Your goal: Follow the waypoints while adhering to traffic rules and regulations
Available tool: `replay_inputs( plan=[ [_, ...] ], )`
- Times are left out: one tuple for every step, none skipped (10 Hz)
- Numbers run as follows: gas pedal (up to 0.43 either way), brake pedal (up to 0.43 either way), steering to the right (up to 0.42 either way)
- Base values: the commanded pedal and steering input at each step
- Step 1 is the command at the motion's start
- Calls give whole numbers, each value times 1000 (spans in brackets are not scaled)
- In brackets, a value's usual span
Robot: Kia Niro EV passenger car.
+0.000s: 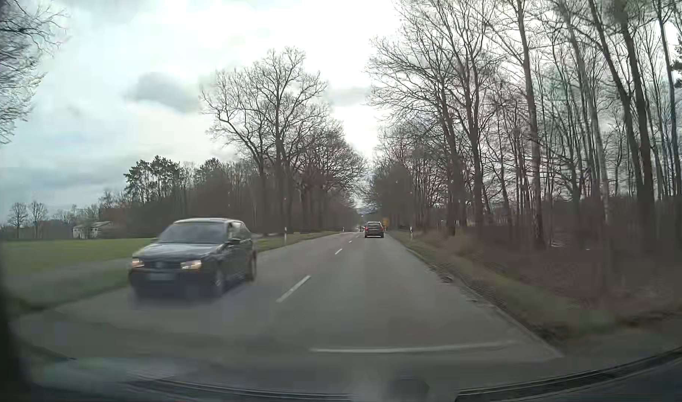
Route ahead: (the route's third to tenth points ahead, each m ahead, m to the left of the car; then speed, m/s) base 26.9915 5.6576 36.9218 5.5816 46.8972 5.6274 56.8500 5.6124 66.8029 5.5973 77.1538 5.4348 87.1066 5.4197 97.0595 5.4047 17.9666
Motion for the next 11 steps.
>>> replay_inputs(
  plan=[
    [299,0,3],
    [299,0,4],
    [287,0,3],
    [287,0,3],
    [280,0,4],
    [268,0,3],
    [260,0,3],
    [248,0,3],
    [248,0,3],
    [240,0,3],
    [220,0,3]
  ],
)
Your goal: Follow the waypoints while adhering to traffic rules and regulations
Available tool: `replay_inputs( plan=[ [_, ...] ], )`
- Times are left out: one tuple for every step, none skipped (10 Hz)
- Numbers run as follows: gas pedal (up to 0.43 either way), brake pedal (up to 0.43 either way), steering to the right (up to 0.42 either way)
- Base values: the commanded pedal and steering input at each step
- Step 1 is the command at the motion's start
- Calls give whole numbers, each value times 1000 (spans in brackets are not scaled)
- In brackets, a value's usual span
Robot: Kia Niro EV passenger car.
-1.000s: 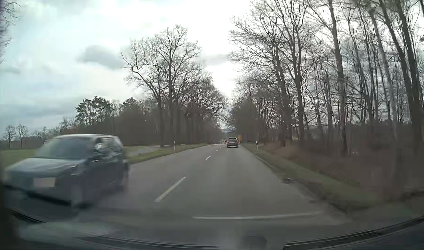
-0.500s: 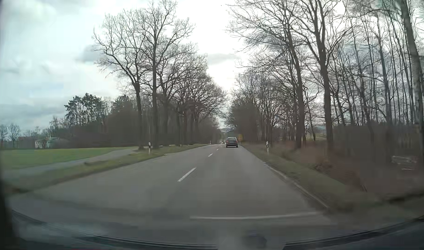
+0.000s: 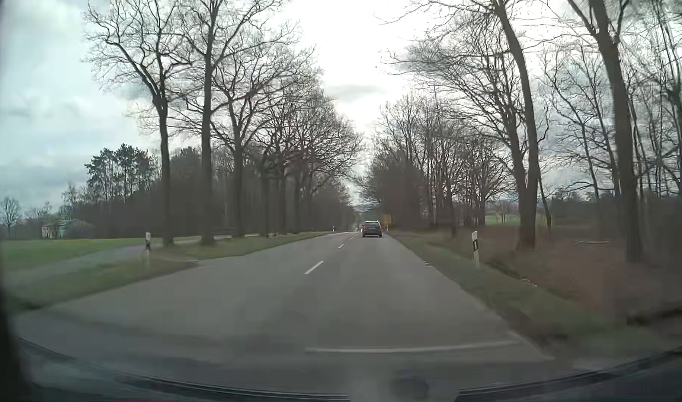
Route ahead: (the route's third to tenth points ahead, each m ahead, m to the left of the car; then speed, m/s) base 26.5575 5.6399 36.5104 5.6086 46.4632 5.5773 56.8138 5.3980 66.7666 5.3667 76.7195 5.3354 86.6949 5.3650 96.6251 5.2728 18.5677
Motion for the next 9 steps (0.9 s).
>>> replay_inputs(
  plan=[
    [220,0,3],
    [209,0,3],
    [209,0,3],
    [209,0,3],
    [197,0,3],
    [197,0,2],
    [197,0,3],
    [189,0,2],
    [189,0,3]
  ],
)
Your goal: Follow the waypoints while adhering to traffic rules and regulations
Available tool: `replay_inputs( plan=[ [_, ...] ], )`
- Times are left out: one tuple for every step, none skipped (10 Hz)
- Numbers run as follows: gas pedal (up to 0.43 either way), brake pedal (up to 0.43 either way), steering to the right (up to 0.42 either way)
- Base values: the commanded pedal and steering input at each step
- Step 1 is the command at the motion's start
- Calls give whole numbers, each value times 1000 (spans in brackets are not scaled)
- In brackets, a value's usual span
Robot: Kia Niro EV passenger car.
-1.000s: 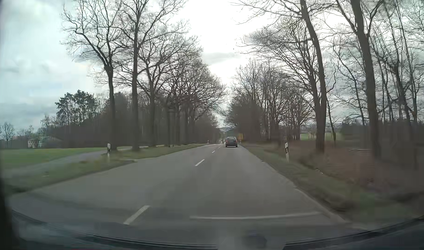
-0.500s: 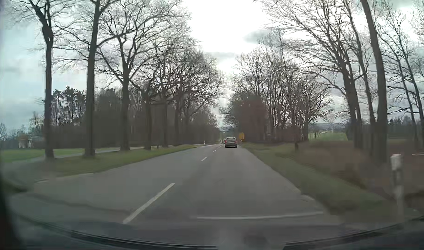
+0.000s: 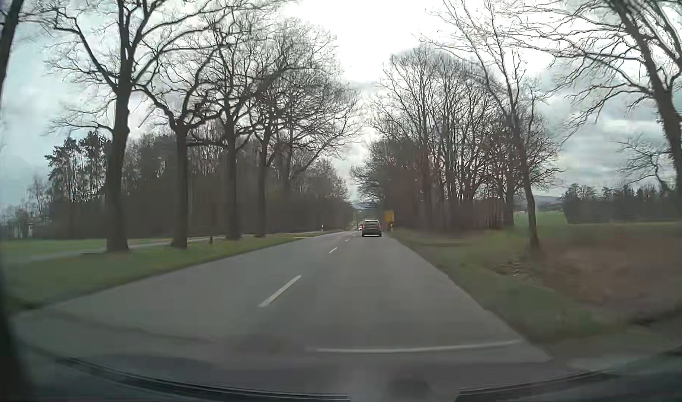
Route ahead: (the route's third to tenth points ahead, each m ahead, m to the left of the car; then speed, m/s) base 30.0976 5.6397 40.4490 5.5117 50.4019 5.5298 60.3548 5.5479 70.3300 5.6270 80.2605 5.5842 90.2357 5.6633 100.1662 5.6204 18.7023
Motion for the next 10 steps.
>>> replay_inputs(
  plan=[
    [189,0,2],
    [189,0,2],
    [189,0,2],
    [197,0,3],
    [197,0,3],
    [209,0,3],
    [220,0,3],
    [220,0,3],
    [228,0,3],
    [228,0,3]
  ],
)
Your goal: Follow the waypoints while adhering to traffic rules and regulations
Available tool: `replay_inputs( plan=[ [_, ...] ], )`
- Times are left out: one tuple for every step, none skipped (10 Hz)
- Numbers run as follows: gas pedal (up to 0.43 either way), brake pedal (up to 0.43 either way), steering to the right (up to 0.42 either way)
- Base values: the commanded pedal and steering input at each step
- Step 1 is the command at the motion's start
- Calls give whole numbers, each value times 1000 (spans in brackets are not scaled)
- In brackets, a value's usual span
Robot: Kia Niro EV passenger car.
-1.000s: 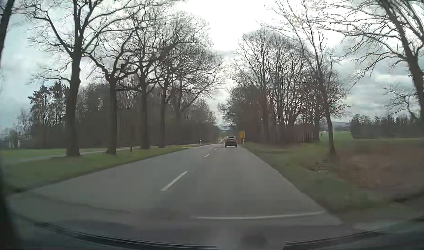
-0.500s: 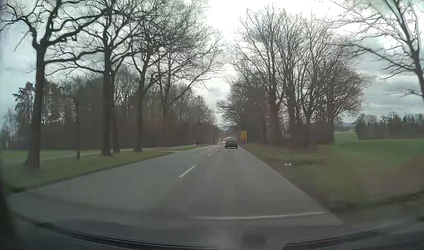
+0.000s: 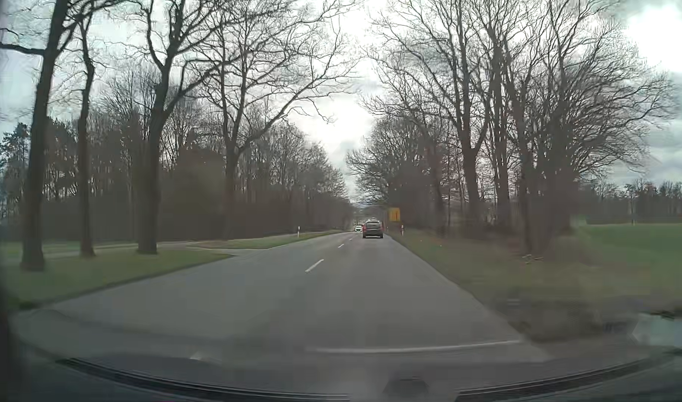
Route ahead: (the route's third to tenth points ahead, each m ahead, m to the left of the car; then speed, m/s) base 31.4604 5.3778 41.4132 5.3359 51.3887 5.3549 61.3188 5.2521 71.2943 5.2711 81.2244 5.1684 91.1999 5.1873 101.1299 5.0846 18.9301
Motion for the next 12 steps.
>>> replay_inputs(
  plan=[
    [228,0,3],
    [228,0,3],
    [240,0,3],
    [240,0,3],
    [240,0,3],
    [240,0,3],
    [240,0,3],
    [240,0,3],
    [240,0,3],
    [240,0,3],
    [240,0,3],
    [240,0,3]
  ],
)
